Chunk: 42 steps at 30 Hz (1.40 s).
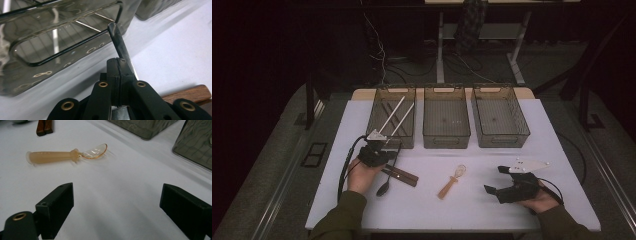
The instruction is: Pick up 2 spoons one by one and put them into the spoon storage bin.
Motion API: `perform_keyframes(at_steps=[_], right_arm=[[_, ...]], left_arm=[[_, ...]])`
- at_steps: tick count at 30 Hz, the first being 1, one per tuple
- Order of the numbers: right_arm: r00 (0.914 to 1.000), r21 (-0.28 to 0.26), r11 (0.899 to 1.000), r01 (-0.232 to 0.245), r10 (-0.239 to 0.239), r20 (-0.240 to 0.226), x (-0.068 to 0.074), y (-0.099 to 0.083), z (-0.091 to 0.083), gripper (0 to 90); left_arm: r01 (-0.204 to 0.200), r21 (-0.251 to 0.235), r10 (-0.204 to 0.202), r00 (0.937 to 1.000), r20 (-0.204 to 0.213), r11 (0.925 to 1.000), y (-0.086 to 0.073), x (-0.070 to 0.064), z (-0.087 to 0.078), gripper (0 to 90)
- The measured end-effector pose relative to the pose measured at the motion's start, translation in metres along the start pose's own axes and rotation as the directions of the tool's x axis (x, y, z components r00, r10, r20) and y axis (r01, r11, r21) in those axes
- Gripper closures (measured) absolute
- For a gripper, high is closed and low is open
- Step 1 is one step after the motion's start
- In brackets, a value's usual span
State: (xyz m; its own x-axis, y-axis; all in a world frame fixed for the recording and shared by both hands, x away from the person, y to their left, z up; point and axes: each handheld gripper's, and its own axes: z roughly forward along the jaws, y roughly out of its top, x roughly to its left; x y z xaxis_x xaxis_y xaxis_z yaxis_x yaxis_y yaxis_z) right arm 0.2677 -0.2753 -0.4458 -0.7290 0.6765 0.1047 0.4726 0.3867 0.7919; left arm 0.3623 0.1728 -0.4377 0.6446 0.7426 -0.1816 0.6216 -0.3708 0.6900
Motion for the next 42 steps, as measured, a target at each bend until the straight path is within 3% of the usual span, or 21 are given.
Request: perform_keyframes(at_steps=[11,20,30,38,42], right_arm=[[1.0,-0.001,1.0,0.001,-0.001,-0.001,0.0,0.0,0.0,11.3],[1.0,-0.001,1.0,0.001,-0.001,-0.001,0.0,0.0,0.001,11.3],[1.0,-0.002,1.0,0.001,-0.001,0.0,0.0,0.0,0.0,11.3],[1.0,-0.003,1.0,0.001,-0.001,-0.001,-0.001,0.0,0.0,11.3],[1.0,-0.003,1.0,0.001,-0.001,-0.001,-0.001,0.0,0.0,11.3]], left_arm=[[-0.029,0.033,0.028,0.9994,0.021,0.999,0.002,-0.01,0.01,88.6],[-0.053,0.035,0.05,0.9954,0.082,0.998,0.003,-0.019,0.013,88.6],[-0.123,0.052,0.113,0.981,0.157,0.9911,0.008,-0.042,0.019,88.6],[-0.181,0.058,0.162,0.9579,0.237,0.9819,0.009,-0.057,0.023,88.6],[-0.177,0.044,0.162,0.96,0.228,0.9833,0.009,-0.054,0.019,86.4]])
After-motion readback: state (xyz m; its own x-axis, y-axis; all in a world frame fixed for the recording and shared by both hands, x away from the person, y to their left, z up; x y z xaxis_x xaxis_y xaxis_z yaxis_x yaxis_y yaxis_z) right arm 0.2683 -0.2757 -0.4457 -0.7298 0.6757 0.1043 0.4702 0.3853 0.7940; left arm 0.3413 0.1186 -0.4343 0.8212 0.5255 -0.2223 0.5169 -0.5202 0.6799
